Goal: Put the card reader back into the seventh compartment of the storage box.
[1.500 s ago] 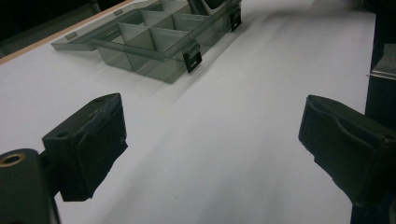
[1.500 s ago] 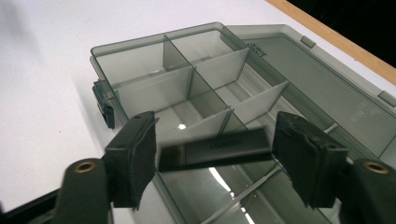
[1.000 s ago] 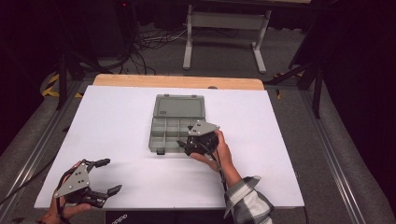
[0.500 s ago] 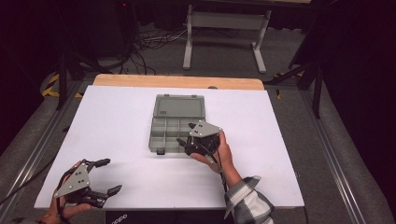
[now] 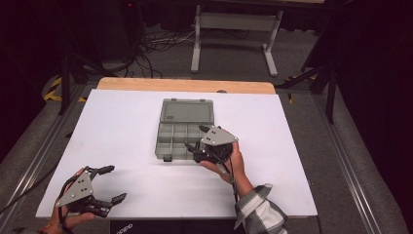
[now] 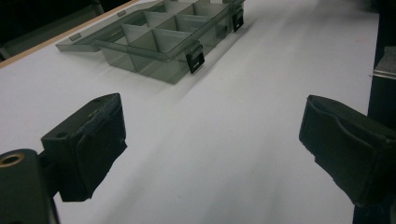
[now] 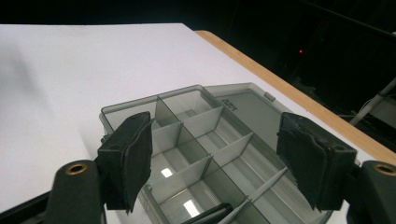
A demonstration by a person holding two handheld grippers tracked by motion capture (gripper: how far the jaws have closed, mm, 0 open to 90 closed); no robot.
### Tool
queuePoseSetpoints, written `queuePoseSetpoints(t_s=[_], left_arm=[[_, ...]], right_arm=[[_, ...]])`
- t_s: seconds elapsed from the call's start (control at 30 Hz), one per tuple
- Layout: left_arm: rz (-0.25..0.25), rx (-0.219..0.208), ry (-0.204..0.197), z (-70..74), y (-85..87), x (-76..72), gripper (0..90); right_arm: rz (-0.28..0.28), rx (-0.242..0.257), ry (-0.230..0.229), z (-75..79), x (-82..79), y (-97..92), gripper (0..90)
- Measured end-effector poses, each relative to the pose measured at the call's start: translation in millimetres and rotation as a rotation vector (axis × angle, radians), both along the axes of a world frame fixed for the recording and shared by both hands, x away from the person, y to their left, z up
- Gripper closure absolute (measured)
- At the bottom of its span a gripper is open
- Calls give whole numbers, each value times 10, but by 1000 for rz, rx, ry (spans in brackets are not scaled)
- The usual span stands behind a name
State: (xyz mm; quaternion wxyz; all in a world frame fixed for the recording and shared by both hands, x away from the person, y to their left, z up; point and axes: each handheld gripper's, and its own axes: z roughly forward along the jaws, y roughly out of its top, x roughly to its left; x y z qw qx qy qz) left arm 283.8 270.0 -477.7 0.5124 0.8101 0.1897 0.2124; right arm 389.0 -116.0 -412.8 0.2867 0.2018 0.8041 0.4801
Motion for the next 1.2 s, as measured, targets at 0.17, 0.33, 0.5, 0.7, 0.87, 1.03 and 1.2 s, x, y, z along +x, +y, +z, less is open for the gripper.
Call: queuePoseSetpoints(t_s=[0.17, 0.33, 0.5, 0.7, 0.87, 1.03, 1.2], left_arm=[[0, -1, -1, 1, 2, -2, 80], [0, -1, 0, 1, 5, -2, 80], [2, -7, 5, 1, 3, -8, 80], [0, -10, 5, 1, 5, -9, 80], [1, -10, 6, 1, 6, -8, 80], [-4, -9, 6, 2, 3, -11, 80], [-1, -10, 1, 5, 16, -10, 80]], right_arm=[[-6, 17, -25, 80, -58, -31, 250], [-12, 25, -35, 110, -81, -46, 234], [-25, 21, -47, 150, -126, -60, 206], [-25, 11, -49, 192, -171, -82, 205], [-34, 14, -60, 221, -201, -103, 176], [-31, 21, -55, 222, -214, -123, 176], [-39, 1, -66, 211, -242, -148, 176]])
